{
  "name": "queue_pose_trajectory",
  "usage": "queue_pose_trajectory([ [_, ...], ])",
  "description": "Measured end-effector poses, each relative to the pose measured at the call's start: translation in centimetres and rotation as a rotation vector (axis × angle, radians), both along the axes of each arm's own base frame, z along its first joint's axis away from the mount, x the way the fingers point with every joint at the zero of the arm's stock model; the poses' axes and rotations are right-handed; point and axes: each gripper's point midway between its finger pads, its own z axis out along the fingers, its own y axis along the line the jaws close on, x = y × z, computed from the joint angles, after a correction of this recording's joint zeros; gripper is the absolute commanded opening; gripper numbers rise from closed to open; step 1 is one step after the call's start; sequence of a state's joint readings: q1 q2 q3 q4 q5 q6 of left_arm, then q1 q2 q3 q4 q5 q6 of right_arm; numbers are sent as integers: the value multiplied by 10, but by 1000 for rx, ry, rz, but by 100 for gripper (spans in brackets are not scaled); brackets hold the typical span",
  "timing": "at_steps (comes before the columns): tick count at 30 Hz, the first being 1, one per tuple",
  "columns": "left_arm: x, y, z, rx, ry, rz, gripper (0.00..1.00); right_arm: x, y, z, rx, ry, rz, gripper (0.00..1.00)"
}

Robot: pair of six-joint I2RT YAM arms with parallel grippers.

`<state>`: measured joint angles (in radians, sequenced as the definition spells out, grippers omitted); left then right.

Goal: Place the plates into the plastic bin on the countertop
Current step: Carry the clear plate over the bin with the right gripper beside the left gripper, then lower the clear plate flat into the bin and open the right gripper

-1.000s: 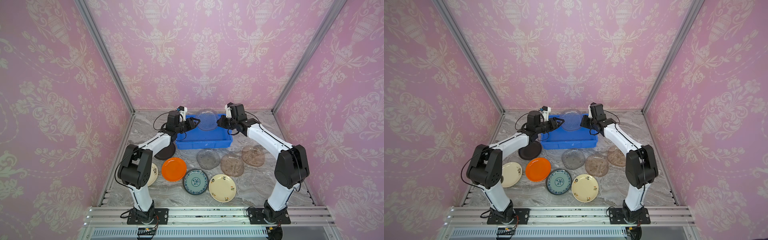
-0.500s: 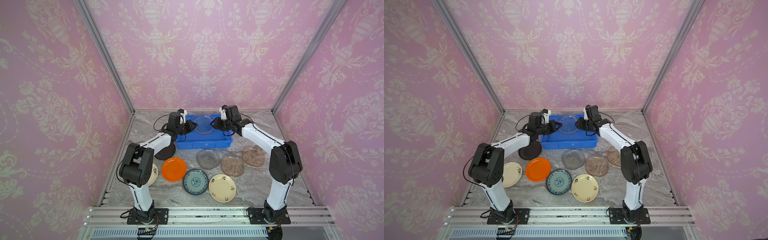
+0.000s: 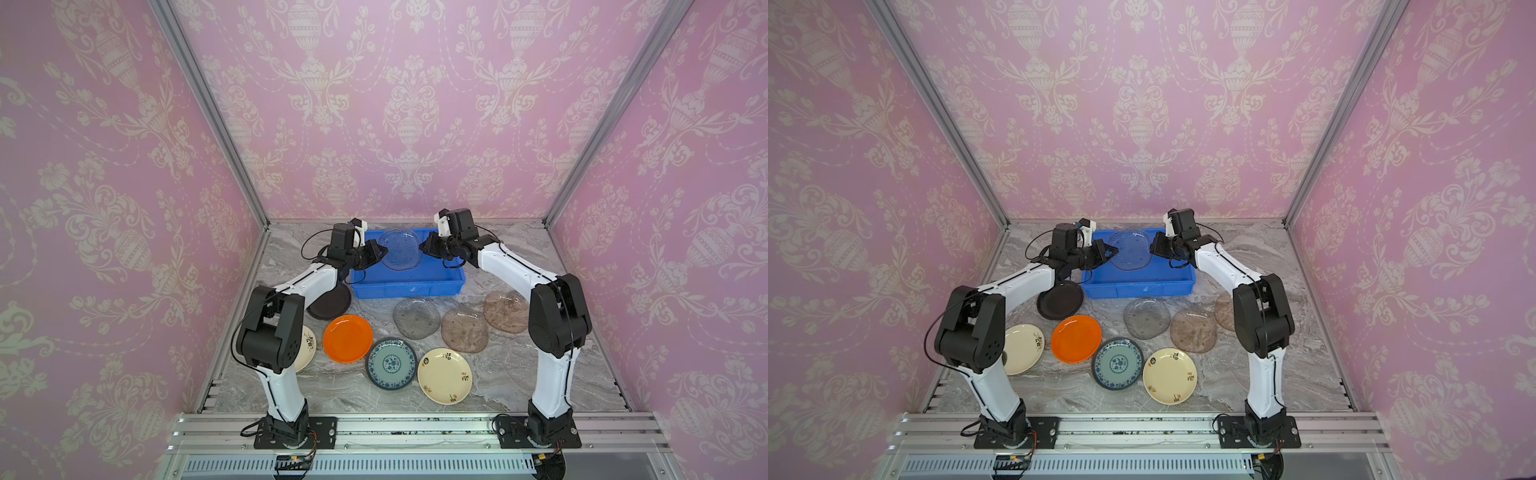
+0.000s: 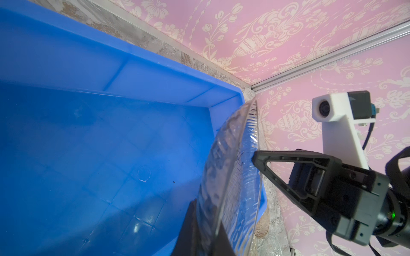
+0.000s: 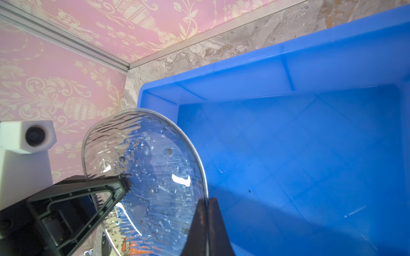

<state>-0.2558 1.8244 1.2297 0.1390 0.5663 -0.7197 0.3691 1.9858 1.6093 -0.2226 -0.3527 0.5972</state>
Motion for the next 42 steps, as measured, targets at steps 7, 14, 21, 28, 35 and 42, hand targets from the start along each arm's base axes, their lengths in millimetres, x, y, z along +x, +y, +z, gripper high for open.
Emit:
queue_pose_trajectory([
  [7,1,6,1,2,-1,5,99,6,12,4,24,-1,19,0],
  [14,-5,23,16,111,-13,41,99,17,18,1,-28,22,-16,0],
  [21,-20,69,91,258,-181,185,99,17,34,-31,-86,89,-21,0],
  [28,-26,95,111,358,-236,277,99,22,53,-64,-129,142,-7,0],
  [35,-26,99,94,392,-196,277,99,28,55,-92,-150,186,-34,0],
  [42,-28,99,84,400,-175,272,99,31,56,-105,-141,216,-56,0],
])
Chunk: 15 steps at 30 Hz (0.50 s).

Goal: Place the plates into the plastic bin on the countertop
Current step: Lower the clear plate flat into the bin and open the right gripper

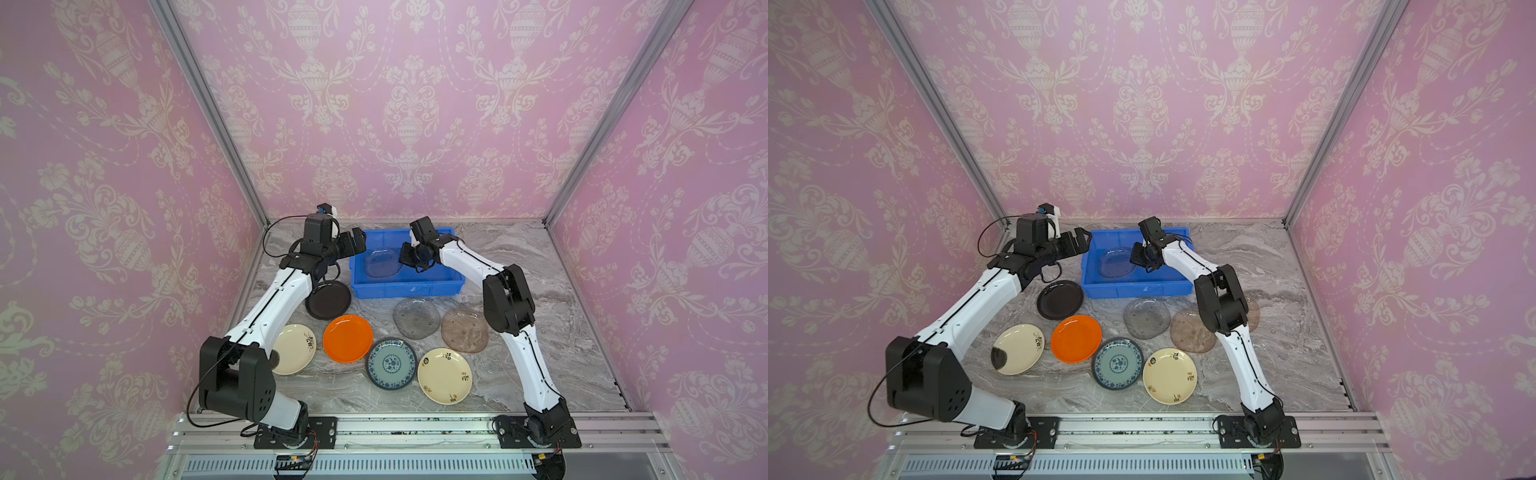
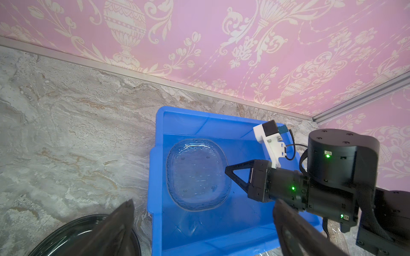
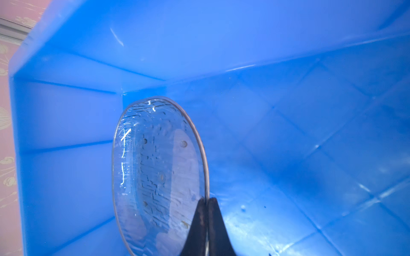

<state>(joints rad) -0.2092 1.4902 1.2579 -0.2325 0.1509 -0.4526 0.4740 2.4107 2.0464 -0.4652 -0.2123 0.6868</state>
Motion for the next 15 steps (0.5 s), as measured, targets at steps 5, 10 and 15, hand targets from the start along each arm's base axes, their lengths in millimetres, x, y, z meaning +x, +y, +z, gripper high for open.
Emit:
queue_pose_trajectory([
  [5,1,0,-2,0,1,0,99,5,4,-9,16,11,-15,0],
  [10,2,0,-6,1,9,0,99,7,5,-20,23,29,-30,0],
  [15,4,-1,-14,5,27,-1,99,14,9,-17,39,12,-32,0],
])
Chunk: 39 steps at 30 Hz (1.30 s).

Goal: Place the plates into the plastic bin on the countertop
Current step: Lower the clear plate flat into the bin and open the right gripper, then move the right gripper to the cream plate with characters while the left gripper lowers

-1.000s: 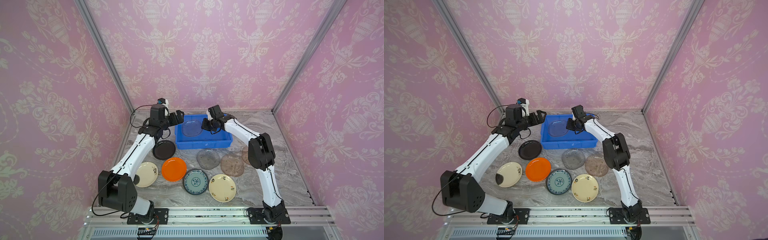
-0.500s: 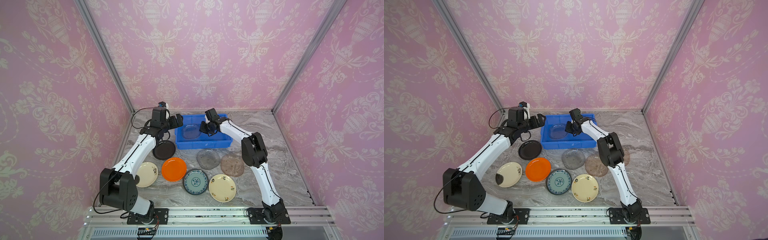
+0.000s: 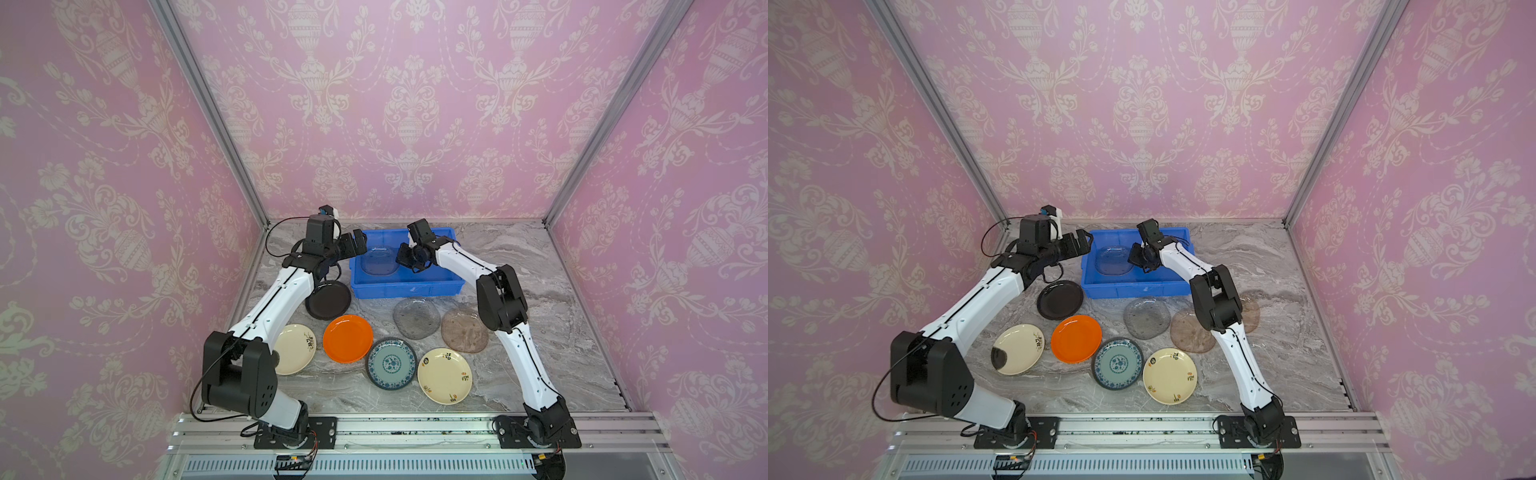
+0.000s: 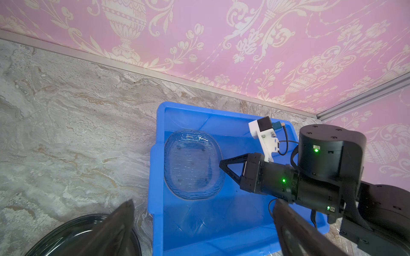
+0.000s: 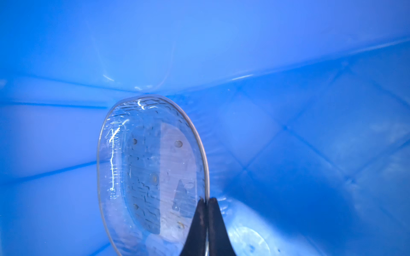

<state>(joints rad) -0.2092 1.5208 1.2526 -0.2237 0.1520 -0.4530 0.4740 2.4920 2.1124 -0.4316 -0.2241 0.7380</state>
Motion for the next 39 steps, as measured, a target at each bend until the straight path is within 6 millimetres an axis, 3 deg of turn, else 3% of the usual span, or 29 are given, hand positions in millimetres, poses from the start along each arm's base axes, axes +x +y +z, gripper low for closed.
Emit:
queue_pose_trajectory([
  [3,1,-1,-5,0,9,-2,99,0,0,-1,0,2,0,1],
  [9,2,-1,-8,1,12,-2,99,0,2,-1,20,11,-4,34],
  [12,2,-1,-7,0,6,-3,99,2,3,0,29,1,-10,41],
  [19,4,-1,-11,1,12,-2,99,3,0,3,28,-8,-14,46],
  [24,6,1,-14,4,13,12,99,-1,-14,22,36,-32,-26,49],
  [28,8,0,-19,-14,0,24,99,-1,-39,68,79,-113,-58,48],
  [33,8,-14,-23,-89,8,-23,99,-10,-76,154,108,-285,-81,48],
  [36,-2,-39,-25,-151,13,-121,99,-33,-101,208,73,-396,-79,47],
  [39,-30,-74,-35,-178,63,-240,99,-73,-124,240,22,-463,-68,43],
])
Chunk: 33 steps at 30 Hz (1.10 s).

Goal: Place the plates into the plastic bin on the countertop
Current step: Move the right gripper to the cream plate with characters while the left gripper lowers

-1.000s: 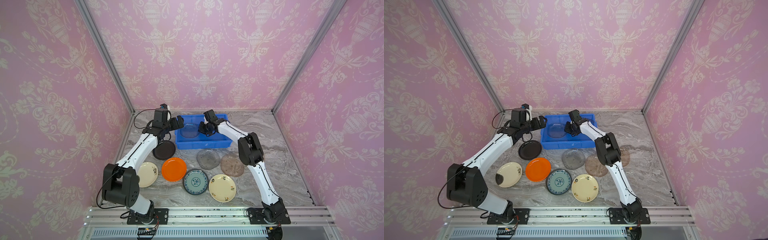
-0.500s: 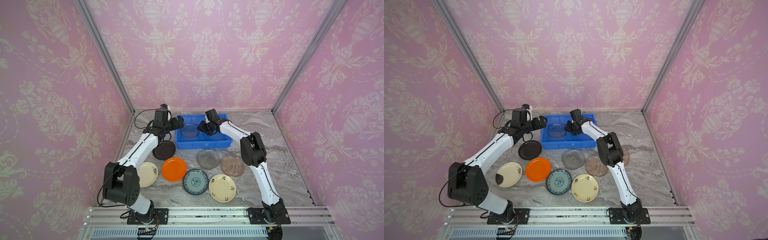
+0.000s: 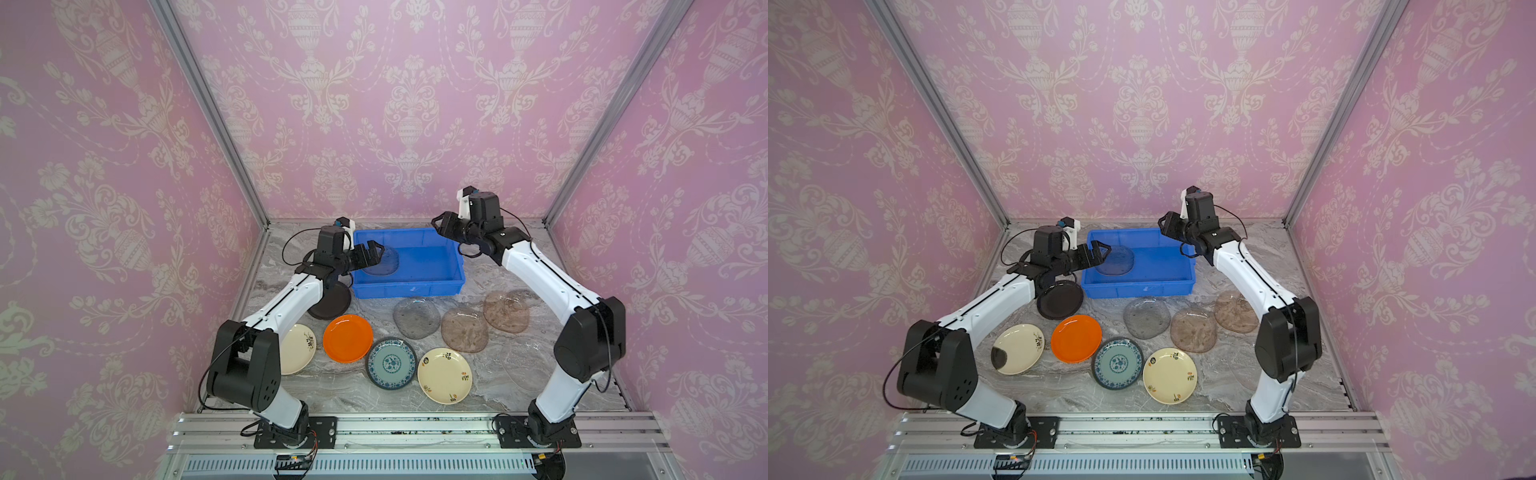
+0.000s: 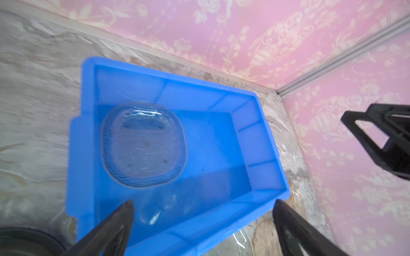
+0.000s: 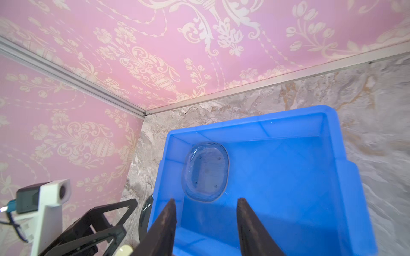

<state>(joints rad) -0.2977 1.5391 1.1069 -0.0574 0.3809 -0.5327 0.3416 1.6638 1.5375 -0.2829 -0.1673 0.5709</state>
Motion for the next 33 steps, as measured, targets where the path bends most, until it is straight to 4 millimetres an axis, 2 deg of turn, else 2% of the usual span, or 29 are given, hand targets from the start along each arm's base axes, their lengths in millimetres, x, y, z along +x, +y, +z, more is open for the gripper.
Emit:
queue_pose_trajectory([
  [3,-38,-30,-7,-7,53,-113,99,-46,-20,3,-58,1,12,36],
  [6,-77,-44,-14,-1,107,-191,99,-86,-33,-19,-98,63,39,30],
  [10,-120,-44,-34,32,190,-249,99,-148,-37,-82,-141,245,110,29],
  [13,-150,-48,-51,60,248,-301,99,-201,-37,-129,-149,401,169,32],
  [17,-182,-61,-64,70,289,-387,99,-261,-50,-162,-128,536,165,36],
  [22,-198,-75,-64,71,291,-447,98,-303,-65,-171,-78,584,119,33],
  [27,-196,-82,-64,49,283,-462,98,-336,-70,-206,-52,694,90,30],
  [33,-195,-90,-71,43,295,-474,97,-357,-72,-239,-48,797,58,34],
])
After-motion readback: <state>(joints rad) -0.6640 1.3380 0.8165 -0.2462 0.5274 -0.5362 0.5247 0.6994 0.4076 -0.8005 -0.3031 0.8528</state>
